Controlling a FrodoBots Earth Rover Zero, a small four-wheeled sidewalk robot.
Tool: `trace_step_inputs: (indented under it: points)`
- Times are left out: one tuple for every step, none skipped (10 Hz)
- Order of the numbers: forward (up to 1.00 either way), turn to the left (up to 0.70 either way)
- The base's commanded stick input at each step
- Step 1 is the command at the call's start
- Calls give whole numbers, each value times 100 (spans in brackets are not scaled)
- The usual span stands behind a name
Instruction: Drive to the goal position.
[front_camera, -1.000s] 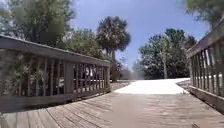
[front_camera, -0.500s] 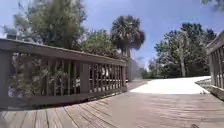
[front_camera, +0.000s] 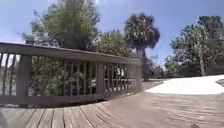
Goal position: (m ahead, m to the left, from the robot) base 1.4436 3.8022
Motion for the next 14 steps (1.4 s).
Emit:
trace_step_inputs:
  points:
    - [0,70]
    - [0,70]
    - [0,70]
    - [0,70]
    - [0,70]
    - [0,70]
    - [0,70]
    - [0,70]
    - [0,70]
    - [0,70]
    - [0,70]
    - [0,70]
    - [0,70]
    - [0,70]
